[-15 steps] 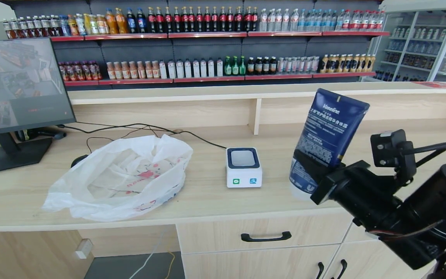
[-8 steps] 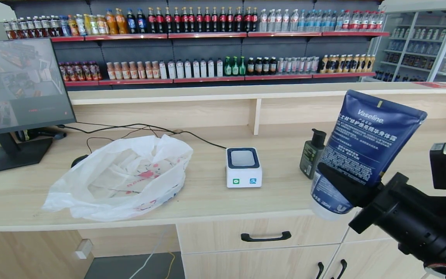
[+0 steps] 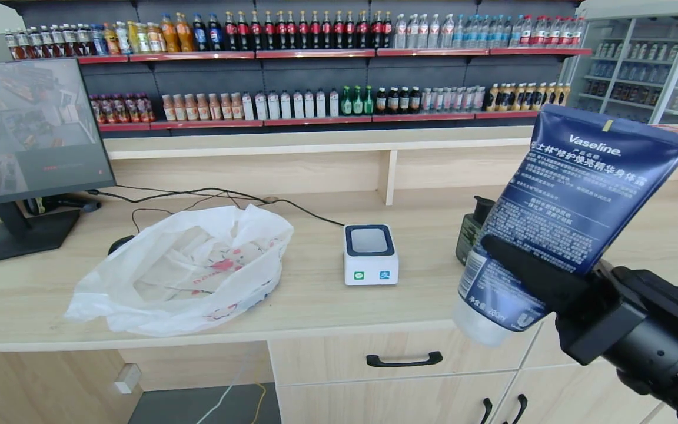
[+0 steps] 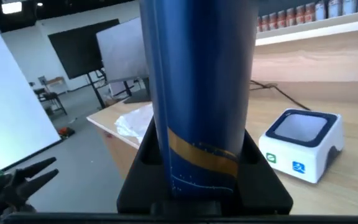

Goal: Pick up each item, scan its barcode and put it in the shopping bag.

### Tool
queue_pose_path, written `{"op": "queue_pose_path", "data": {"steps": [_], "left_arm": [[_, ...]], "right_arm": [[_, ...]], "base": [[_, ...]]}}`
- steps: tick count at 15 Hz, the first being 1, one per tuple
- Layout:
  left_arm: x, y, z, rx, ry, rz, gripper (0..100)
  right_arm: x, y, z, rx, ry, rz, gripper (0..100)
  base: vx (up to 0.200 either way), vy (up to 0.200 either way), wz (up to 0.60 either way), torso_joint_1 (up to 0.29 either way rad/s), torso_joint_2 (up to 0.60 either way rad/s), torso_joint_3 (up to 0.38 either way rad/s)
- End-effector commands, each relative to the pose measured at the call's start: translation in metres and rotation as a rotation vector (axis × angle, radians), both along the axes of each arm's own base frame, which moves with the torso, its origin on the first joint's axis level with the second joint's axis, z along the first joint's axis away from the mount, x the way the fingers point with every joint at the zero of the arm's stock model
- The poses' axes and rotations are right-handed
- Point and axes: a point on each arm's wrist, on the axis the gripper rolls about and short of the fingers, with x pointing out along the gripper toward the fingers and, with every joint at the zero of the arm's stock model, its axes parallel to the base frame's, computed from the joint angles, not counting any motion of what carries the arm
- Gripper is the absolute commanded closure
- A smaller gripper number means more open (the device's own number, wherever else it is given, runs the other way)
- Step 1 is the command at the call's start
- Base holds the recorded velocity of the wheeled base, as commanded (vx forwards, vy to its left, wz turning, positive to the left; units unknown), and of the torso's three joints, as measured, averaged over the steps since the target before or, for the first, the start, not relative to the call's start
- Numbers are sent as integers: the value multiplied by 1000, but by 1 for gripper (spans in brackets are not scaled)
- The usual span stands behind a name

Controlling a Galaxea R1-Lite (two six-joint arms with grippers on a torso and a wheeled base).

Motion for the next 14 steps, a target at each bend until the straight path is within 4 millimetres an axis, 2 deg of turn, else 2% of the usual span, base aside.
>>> {"op": "queue_pose_path", "data": {"steps": [1,6,8,14], "left_arm": [[0,0,0,0,0,0,0],[0,0,0,0,0,0,0],[0,0,0,0,0,0,0],[0,0,0,0,0,0,0]], "right_arm": [[-6,3,0,16,23,73,100],[-23,19,0,121,172,256,100],[-26,18,-1,167,245,298,100],[-25,23,17,305,310,382,100]], "base": [[0,0,0,0,0,0],[0,0,0,0,0,0],[0,0,0,0,0,0],[0,0,0,0,0,0]]}}
